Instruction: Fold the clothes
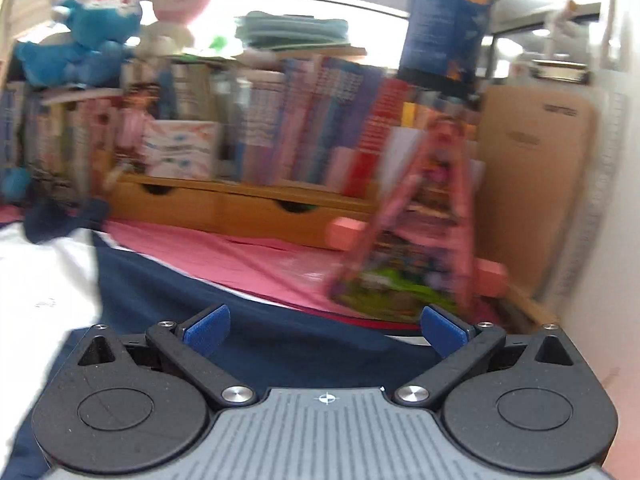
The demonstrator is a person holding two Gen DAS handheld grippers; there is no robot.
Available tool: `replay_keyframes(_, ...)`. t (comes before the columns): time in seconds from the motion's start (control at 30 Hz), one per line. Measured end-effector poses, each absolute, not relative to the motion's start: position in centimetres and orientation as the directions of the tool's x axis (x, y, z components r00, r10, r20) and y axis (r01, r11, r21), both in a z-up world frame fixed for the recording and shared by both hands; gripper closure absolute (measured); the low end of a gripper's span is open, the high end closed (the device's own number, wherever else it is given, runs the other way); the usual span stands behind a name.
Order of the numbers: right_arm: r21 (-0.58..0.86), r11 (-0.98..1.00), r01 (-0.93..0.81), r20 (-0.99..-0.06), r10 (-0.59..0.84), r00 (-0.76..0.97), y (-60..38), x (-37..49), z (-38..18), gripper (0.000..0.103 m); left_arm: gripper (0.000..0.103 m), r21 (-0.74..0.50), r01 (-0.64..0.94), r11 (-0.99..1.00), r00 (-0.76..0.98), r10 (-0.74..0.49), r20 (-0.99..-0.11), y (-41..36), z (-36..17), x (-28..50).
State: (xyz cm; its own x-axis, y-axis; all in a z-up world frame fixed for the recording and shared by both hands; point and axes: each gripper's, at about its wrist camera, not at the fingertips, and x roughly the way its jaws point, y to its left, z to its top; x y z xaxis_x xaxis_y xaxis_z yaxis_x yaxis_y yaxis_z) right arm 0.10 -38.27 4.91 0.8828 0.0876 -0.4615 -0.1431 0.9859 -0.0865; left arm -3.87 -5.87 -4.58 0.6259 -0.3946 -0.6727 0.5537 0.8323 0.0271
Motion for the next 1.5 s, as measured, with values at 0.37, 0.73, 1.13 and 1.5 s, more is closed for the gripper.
replay_keyframes(0.37, -0.229, 0.774, -0.591, -0.576, 0.381, 0.723, -14.4, 3.2, 5.3, 0.000, 0.010, 0.276, 0.526, 0.804, 0.781, -0.329, -0.531, 0.7, 0.1, -7.1)
replay_keyframes(0.73, -0.090, 0.880, -0.466, -0.701, 0.276, 0.658, -11.0, 12.2, -0.2, 0.065, 0.070, 0.055, 0.185, 0.981, 0.783, -0.113, -0.612, 6.9, -3.0, 12.1)
replay_keyframes(1.13, -0.091, 0.968, -0.233, -0.616, 0.129, 0.777, -14.4, 21.9, -2.8, 0.028, 0.050, 0.236, 0.052, 0.970, 0.807, 0.099, -0.583, 6.8, -3.6, 20.3)
replay_keyframes(1.5, 0.014, 0.972, -0.236, -0.598, 0.197, 0.776, -18.1, 18.8, 0.7, 0.007, 0.040, 0.112, 0.006, 0.994, 0.810, 0.061, -0.583, 9.2, -1.8, 16.4)
